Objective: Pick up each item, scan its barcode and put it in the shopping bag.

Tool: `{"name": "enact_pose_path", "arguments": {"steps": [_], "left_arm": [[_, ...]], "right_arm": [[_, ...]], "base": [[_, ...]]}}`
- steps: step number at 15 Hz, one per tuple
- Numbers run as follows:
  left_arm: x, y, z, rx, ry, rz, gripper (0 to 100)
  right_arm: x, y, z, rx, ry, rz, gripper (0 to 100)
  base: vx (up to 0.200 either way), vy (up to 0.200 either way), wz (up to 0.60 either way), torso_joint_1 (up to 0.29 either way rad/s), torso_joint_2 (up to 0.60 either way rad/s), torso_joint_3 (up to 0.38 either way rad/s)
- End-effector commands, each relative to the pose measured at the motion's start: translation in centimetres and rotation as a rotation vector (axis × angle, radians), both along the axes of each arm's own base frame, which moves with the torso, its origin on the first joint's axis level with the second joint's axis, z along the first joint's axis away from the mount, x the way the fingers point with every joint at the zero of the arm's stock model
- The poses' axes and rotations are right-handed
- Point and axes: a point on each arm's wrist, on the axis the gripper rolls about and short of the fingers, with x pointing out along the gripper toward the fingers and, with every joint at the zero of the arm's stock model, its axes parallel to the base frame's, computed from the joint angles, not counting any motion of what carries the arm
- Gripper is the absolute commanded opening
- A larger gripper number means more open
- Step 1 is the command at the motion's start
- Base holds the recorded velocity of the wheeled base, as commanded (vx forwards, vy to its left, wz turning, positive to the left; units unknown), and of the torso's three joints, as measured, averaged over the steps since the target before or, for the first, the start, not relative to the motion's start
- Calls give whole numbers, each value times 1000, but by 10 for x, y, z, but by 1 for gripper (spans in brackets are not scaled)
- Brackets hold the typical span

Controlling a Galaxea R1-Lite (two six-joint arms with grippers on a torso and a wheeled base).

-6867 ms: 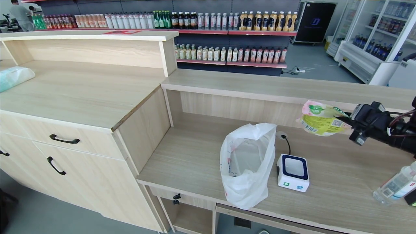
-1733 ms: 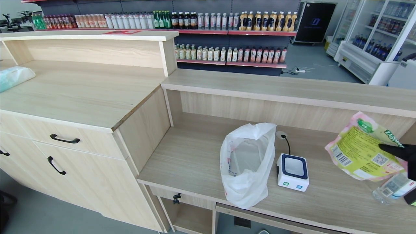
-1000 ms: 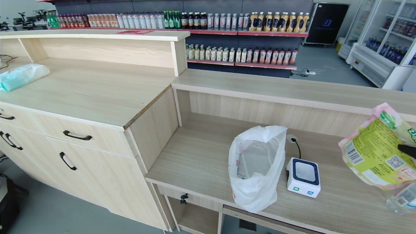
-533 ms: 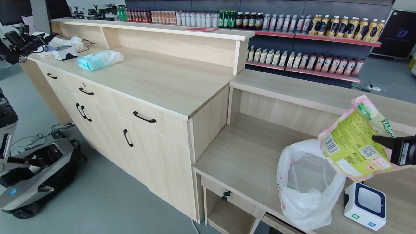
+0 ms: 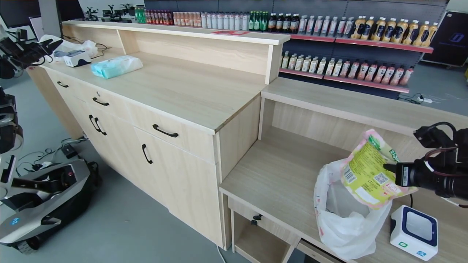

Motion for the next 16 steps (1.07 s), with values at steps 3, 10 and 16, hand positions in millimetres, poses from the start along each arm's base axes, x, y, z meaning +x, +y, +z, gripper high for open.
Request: {"name": "enact_pose_path", "arguments": {"steps": [3,10,16], "left_arm": [[0,0,0,0,1,0,100],[0,0,0,0,1,0,100],[0,0,0,0,1,0,100]], "right_arm": [[20,-4,-34,15,89,0,0],[38,-7,-50,6,50,2,0],[52,-17,-62,-94,-22,-7,0]], "base": [[0,0,0,0,0,0],[0,0,0,0,0,0],[0,0,0,0,0,0]]}}
